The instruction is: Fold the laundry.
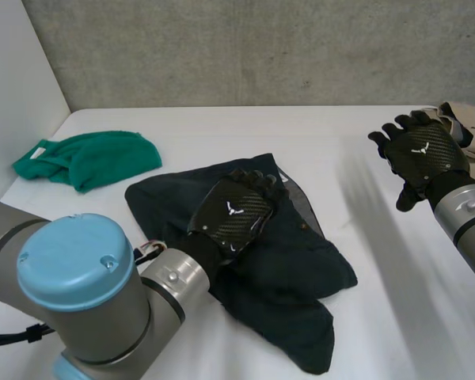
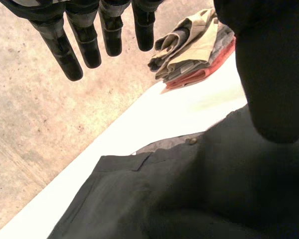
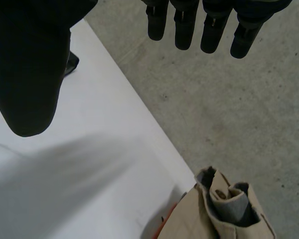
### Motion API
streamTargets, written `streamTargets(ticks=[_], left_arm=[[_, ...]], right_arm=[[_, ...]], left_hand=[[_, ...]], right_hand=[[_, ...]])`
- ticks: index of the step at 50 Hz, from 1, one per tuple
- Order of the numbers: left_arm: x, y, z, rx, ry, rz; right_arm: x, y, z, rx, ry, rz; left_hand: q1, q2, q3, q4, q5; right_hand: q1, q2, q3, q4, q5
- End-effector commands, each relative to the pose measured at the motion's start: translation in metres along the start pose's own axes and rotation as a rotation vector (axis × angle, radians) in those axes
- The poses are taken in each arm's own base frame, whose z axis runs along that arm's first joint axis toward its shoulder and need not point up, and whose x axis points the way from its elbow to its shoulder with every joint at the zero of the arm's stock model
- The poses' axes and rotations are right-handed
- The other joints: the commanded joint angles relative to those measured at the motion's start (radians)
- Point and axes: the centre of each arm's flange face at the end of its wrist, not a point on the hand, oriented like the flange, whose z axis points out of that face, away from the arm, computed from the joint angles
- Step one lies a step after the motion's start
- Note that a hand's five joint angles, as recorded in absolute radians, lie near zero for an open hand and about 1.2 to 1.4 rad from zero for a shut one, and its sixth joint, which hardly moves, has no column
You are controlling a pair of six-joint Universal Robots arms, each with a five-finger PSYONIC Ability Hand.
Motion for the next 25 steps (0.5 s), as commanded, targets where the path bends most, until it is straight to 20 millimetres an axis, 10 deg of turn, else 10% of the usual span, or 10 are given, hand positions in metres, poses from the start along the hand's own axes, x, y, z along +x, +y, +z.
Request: streamTargets(ticks=[1,7,25], left_arm=[[-0.030,-0.060,-0.025,0.130,-0.168,0.006],[-0.062,-0.065,-0.047,0.105,-0.359,-0.037],[-0.133,0.058,-0.028,-0.289,-0.507,-0.131]], right_arm=[[-0.006,-0.005,-0.008,-0.070,-0.072,0.031],[-0.012,-0.025,-0.018,-0.148,-0.176,0.149],[-0.106,0.001,-0.034,-0.318,-0.575,0.120]], left_hand=[[-0.026,-0.030,-0.037,-0.023,-0.021],[-0.020,-0.024,-0.031,-0.017,-0.015],[-0.011,-0.015,-0.022,-0.008,-0.006]], right_hand=[[-0.052,-0.036,-0.035,-0.033,-0.043],[-0.052,-0.036,-0.035,-0.033,-0.043],[0.177,0.193,0.194,0.195,0.186]])
